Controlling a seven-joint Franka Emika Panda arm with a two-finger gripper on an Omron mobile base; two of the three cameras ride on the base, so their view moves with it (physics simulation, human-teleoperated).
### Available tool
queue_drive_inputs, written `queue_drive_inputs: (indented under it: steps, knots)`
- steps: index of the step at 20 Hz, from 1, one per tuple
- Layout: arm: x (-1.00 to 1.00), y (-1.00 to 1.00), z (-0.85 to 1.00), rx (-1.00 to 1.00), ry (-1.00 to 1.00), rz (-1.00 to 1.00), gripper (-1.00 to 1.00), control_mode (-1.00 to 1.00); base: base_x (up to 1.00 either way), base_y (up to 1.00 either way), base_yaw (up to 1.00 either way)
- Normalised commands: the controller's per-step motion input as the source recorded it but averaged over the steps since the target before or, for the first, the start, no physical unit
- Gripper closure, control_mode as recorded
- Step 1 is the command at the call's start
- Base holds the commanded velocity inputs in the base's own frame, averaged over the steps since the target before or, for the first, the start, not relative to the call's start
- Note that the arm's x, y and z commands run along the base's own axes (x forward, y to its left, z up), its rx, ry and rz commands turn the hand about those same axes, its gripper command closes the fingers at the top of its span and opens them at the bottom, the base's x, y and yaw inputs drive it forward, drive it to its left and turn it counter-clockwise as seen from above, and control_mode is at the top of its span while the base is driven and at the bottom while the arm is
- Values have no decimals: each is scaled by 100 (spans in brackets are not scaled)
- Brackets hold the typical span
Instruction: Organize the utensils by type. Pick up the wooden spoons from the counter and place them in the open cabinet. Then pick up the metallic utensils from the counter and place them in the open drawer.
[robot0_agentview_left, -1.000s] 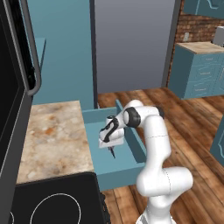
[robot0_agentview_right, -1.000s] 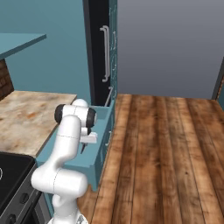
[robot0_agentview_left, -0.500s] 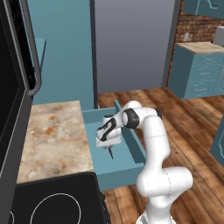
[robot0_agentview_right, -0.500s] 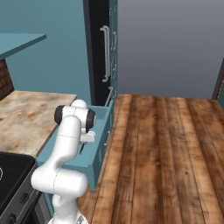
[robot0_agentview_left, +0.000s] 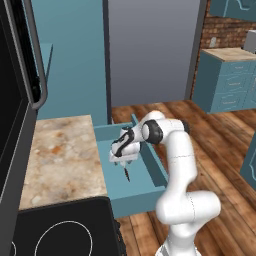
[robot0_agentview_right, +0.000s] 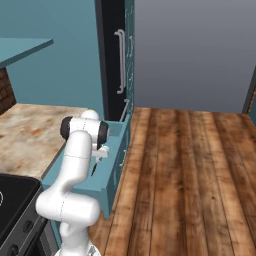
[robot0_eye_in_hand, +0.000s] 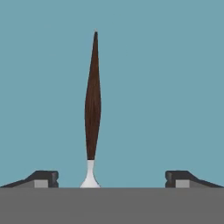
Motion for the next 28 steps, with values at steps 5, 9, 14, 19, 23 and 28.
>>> queue_drive_inputs:
  steps: [5,9,14,19,23,28]
  knots:
    - [-45,-14,86,1,-11,0,-100,-100,0,0,0]
    - [-64,-14,100,0,-15,-2,-100,-100,0,0,0]
    - [-62,-11,100,0,-26,-3,-100,-100,0,0,0]
    - [-64,-18,98,2,-39,-6,-100,-100,0,0,0]
    - [-73,-19,85,3,-45,-6,-100,-100,0,0,0]
    - [-76,-18,83,4,-46,-6,-100,-100,0,0,0]
